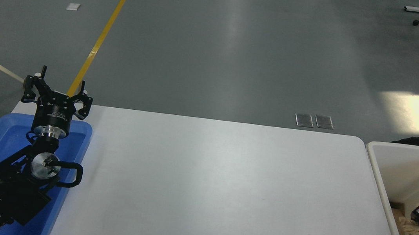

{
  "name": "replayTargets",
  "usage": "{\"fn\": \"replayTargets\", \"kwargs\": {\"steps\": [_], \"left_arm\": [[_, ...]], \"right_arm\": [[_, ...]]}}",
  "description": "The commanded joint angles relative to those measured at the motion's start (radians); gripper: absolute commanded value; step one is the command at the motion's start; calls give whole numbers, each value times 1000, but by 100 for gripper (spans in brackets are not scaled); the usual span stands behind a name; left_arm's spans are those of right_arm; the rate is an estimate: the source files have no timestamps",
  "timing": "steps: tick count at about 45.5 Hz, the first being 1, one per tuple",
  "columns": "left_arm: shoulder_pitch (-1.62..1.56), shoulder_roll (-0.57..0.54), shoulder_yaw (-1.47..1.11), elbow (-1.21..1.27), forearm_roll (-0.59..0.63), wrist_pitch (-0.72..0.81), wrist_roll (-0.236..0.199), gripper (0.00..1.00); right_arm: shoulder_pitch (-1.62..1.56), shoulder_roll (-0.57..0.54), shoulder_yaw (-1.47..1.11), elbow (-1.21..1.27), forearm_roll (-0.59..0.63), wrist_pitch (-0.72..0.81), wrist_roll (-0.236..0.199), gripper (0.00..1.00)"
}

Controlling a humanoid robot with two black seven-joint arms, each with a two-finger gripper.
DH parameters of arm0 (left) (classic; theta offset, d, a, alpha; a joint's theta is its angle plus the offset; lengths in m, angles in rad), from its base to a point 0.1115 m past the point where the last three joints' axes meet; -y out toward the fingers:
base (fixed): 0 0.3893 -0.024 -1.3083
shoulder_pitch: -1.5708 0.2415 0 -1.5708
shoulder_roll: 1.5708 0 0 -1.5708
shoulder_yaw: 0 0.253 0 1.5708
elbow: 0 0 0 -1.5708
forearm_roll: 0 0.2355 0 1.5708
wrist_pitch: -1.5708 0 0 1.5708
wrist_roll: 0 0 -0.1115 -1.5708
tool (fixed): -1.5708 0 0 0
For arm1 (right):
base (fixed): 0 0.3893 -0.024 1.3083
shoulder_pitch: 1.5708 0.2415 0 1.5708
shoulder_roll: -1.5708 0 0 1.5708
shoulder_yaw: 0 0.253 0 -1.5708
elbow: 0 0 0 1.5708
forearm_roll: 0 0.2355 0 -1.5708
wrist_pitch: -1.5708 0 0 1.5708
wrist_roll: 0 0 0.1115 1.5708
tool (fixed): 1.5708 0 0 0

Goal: Pick up paper ball place in dustbin

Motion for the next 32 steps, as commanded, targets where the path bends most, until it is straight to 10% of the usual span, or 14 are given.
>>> {"fn": "replayTargets", "kwargs": {"steps": [1, 32], "left_arm": [[0, 0, 1, 0, 0, 0, 0, 99], [0, 0, 1, 0, 0, 2, 0, 99]], "right_arm": [[-3, -1, 20, 45, -11, -9, -25, 100], [539, -349, -229, 680, -228, 42, -52, 100]]}}
